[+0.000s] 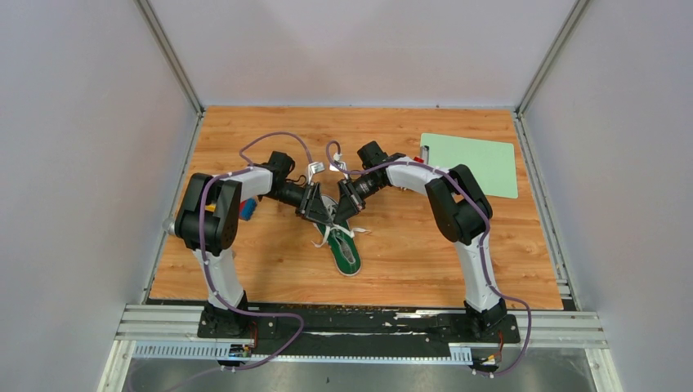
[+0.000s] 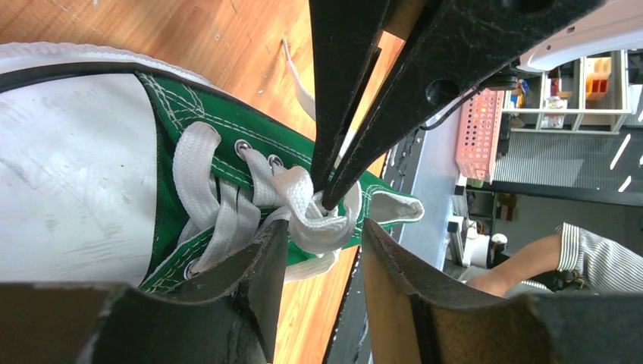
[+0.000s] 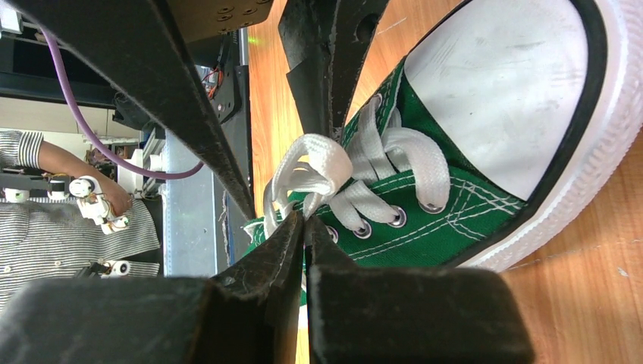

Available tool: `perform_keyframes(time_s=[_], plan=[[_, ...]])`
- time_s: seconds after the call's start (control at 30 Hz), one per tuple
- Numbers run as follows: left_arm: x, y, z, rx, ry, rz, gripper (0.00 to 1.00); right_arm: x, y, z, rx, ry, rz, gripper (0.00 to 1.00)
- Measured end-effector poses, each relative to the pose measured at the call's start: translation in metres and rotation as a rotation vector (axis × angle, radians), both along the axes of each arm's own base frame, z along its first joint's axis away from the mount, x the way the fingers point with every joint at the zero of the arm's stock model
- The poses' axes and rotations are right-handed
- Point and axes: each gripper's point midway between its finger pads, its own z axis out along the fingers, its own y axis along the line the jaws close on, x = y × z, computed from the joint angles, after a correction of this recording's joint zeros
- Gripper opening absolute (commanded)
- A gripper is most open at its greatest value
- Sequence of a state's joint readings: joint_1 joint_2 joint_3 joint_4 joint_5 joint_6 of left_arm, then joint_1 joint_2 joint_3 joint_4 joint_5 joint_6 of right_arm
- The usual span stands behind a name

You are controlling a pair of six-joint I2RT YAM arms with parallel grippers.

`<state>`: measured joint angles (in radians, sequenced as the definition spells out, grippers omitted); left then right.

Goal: Tie the shoes
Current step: Cross the shoelace with the shoelace.

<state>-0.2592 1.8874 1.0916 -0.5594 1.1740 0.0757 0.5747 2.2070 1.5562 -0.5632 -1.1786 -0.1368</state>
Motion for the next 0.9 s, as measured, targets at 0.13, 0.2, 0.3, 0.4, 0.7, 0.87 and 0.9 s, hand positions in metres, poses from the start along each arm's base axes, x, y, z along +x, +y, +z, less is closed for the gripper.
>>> perform_keyframes(time_s=[0.13, 0.2, 0.3, 0.4, 0.7, 0.87, 0.9], plan=[[0.002, 0.0, -0.001, 0.002, 0.0, 0.008, 0.27, 0.0, 0.0, 0.0, -0.001, 0.0, 0.0, 0.05], [0.004, -0.001, -0.001, -0.004, -0.004, 0.008, 0.19, 0.0, 0.0, 0.0, -0.001, 0.0, 0.0, 0.05], [0.004, -0.002, 0.001, -0.016, -0.01, 0.004, 0.08, 0.0, 0.0, 0.0, -0.002, -0.001, -0.001, 0.04], [0.004, -0.003, 0.002, -0.022, -0.015, 0.002, 0.0, 0.0, 0.0, -0.001, -0.003, -0.001, -0.001, 0.04], [0.005, -0.001, -0.007, 0.014, -0.039, 0.004, 0.0, -0.005, -0.003, 0.009, 0.003, -0.004, -0.002, 0.04], [-0.003, -0.001, -0.013, 0.039, -0.07, 0.008, 0.0, -0.007, -0.004, 0.014, 0.007, -0.006, -0.004, 0.04], [-0.004, 0.0, -0.013, 0.044, -0.079, 0.011, 0.0, -0.007, -0.004, 0.014, 0.005, -0.003, -0.004, 0.05]])
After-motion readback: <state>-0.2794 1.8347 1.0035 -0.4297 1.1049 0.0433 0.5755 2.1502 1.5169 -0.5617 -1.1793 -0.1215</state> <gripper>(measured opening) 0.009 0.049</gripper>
